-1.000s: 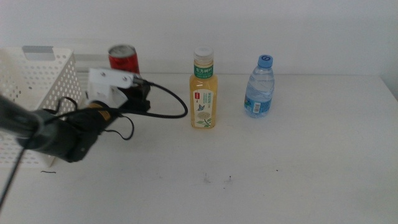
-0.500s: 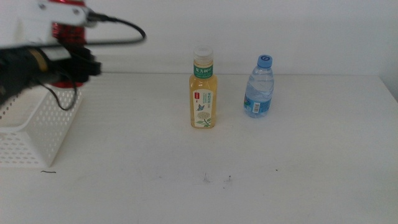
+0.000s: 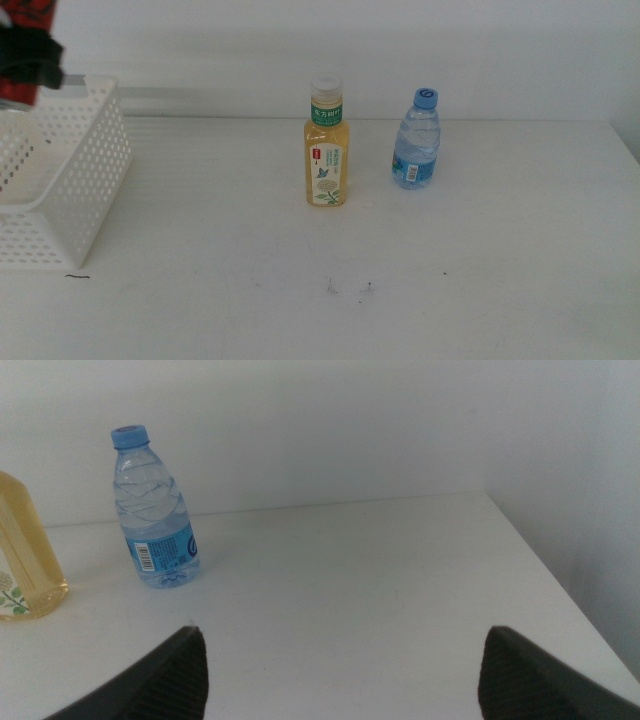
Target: Use arms to grab the bottles and put them into the dustbin to the left of the table.
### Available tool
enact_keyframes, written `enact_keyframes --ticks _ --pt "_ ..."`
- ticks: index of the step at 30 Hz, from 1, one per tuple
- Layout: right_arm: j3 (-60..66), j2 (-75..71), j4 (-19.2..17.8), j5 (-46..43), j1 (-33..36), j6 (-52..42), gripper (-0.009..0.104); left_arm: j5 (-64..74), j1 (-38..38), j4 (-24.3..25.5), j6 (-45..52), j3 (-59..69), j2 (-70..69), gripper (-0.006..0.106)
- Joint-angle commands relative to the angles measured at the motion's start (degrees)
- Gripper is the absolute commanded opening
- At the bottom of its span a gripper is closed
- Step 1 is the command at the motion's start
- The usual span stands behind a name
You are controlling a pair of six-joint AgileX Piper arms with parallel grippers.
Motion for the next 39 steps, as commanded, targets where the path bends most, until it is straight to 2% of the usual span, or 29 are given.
enact_keyframes --ticks 1,6,17,19,22,27,30,35,39 --pt "0.19 -0.22 -0.69 -0.56 -0.29 -0.17 0.088 2.37 3.17 -0.98 2.34 -4.93 3.88 0.005" --pt "0.19 -0.22 -0.69 -0.56 -0.29 -0.17 0.088 7.24 7.16 -2.15 5.22 -11.42 12.57 0.005" --pt "0.19 -0.22 -0.69 -0.56 -0.29 -0.17 0.088 6.83 8.55 -0.33 5.00 -11.50 25.92 0.008" --pt "0.19 -0.22 -0.69 -0.56 -0.29 -0.17 0.088 6.30 8.55 -0.33 4.38 -11.50 26.80 0.014" --pt "0.19 -0.22 -0.69 -0.56 -0.29 -0.17 0.088 6.30 8.44 -0.33 3.96 -11.50 27.58 0.031" --pt "0.19 -0.22 -0.69 -0.56 -0.29 -0.17 0.088 6.42 8.34 0.19 3.58 -11.50 27.61 0.072" --pt "0.19 -0.22 -0.69 -0.56 -0.29 -0.17 0.088 7.05 7.69 2.97 1.43 -11.50 27.06 0.093" --pt "0.19 -0.22 -0.69 -0.56 -0.29 -0.17 0.088 8.02 3.43 11.46 -4.99 -11.18 21.50 0.094" --pt "0.19 -0.22 -0.69 -0.56 -0.29 -0.17 0.088 5.23 -2.72 12.35 -8.45 -7.72 12.53 0.094"
